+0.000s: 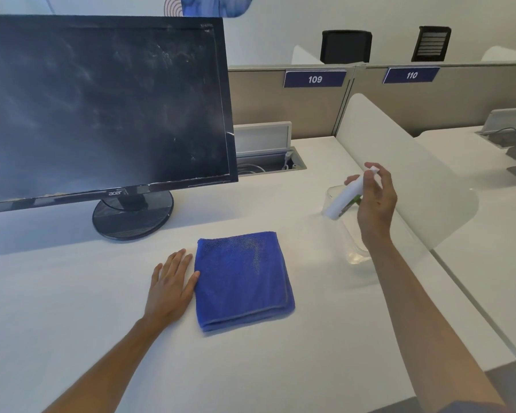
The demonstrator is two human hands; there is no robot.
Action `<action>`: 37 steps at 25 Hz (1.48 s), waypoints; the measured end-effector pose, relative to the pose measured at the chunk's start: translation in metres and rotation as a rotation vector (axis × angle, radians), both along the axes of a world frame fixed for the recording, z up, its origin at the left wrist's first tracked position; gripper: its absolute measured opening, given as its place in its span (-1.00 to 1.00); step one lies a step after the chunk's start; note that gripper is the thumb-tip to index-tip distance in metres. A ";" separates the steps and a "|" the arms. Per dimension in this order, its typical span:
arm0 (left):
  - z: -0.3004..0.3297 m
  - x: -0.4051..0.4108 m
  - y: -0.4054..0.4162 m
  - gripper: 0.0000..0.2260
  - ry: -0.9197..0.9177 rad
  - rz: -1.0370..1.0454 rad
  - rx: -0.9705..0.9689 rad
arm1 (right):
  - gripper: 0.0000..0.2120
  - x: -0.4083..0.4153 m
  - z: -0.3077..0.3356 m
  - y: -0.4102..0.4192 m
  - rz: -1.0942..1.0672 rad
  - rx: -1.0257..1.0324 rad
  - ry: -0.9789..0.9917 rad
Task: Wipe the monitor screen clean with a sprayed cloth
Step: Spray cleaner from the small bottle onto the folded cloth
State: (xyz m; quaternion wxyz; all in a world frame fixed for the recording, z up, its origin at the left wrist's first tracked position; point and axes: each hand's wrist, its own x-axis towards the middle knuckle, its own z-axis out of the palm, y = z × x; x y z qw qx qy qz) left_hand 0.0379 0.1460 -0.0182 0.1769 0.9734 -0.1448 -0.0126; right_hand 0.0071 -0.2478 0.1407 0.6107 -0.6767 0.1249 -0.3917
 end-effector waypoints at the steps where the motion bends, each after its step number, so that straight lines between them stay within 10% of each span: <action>1: 0.001 0.000 0.000 -0.33 0.016 0.001 -0.012 | -0.77 -0.002 0.002 0.010 0.018 0.035 0.011; 14: 0.030 -0.028 -0.006 -0.54 -0.062 -0.006 -0.237 | -0.72 -0.020 -0.025 0.133 0.361 0.528 0.340; 37: 0.119 -0.077 -0.050 -0.70 0.680 -0.278 -1.035 | -0.47 -0.047 -0.040 0.216 0.474 0.013 0.270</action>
